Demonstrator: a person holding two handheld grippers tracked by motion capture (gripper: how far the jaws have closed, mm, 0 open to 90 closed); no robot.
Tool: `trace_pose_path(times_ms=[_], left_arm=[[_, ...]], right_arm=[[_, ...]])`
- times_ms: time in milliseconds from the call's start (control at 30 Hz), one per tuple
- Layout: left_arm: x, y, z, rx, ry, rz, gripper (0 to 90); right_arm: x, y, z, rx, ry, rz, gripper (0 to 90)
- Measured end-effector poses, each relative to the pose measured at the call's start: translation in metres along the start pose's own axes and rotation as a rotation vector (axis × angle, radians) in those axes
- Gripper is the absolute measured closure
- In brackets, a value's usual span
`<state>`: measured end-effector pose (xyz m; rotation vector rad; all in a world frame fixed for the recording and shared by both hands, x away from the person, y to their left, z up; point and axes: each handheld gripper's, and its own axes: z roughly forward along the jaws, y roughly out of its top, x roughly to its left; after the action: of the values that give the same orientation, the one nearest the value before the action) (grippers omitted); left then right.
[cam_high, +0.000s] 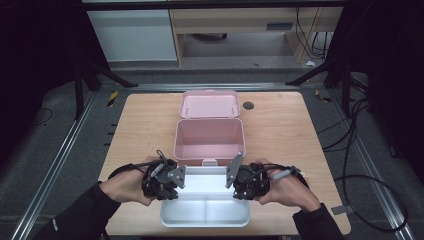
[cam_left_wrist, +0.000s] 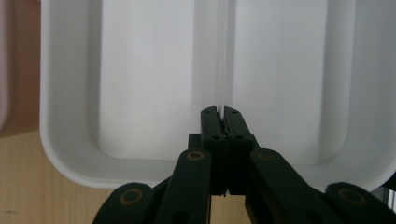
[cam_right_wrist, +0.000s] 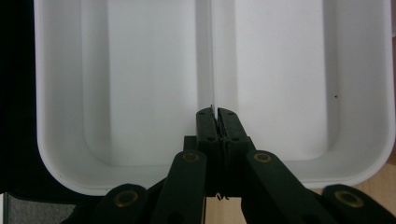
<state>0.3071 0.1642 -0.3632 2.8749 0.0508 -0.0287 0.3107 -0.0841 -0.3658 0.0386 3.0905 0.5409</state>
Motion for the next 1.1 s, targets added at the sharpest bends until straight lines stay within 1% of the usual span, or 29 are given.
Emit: trace_pose_path(times_ms=[67,100,133,167,233,267,367,467,567,600,633,800,933,1000,1033,1067,1100], left_arm=[[-0.004,-0.003,0.008,0.001,-0.007,-0.005,88.8],[-0.006,-0.004,0.011,0.004,-0.015,-0.003,88.9],[-0.009,-0.005,0.015,-0.001,-0.017,-0.011,89.0],[-0.009,-0.006,0.018,-0.003,-0.017,-0.008,89.1],[-0.008,-0.009,0.026,-0.008,-0.031,-0.016,89.0],[-0.005,-0.010,0.033,-0.007,-0.041,-0.021,88.9],[0.000,-0.012,0.048,-0.007,-0.046,-0.024,88.9],[0.010,-0.014,0.065,-0.010,-0.040,-0.034,88.6],[0.019,-0.016,0.078,-0.013,-0.027,-0.048,88.1],[0.021,-0.017,0.082,-0.014,-0.031,-0.052,87.9],[0.023,-0.017,0.085,-0.014,-0.032,-0.057,88.0],[0.030,-0.019,0.098,-0.004,-0.022,-0.069,87.3],[0.031,-0.020,0.106,0.009,-0.021,-0.073,87.3],[0.030,-0.020,0.109,0.012,-0.015,-0.075,87.0],[0.030,-0.020,0.110,0.012,-0.014,-0.077,86.4],[0.029,-0.021,0.109,-0.001,0.001,-0.080,86.2],[0.029,-0.021,0.108,-0.009,0.009,-0.085,81.6]], right_arm=[[0.004,-0.002,0.008,0.000,0.008,-0.005,89.1],[0.006,-0.003,0.012,0.003,0.014,0.001,89.1],[0.007,-0.005,0.016,-0.002,0.025,0.000,89.0],[0.008,-0.006,0.021,-0.009,0.031,0.000,89.0],[0.008,-0.009,0.028,-0.008,0.041,0.003,88.9],[0.008,-0.011,0.033,-0.005,0.046,0.009,89.0],[0.004,-0.016,0.047,0.006,0.041,0.012,88.7],[-0.003,-0.023,0.062,0.010,0.037,0.023,88.6],[-0.010,-0.029,0.075,0.014,0.026,0.038,88.4],[-0.014,-0.031,0.079,0.013,0.020,0.041,88.1],[-0.016,-0.032,0.082,0.019,0.020,0.049,87.8],[-0.021,-0.035,0.094,0.027,-0.001,0.052,87.7],[-0.022,-0.035,0.098,0.045,-0.014,0.053,87.2],[-0.021,-0.034,0.100,0.047,-0.024,0.046,86.8],[-0.021,-0.034,0.101,0.049,-0.027,0.046,86.9],[-0.021,-0.034,0.101,0.049,-0.032,0.045,86.8],[-0.020,-0.034,0.101,0.049,-0.038,0.049,86.0]])
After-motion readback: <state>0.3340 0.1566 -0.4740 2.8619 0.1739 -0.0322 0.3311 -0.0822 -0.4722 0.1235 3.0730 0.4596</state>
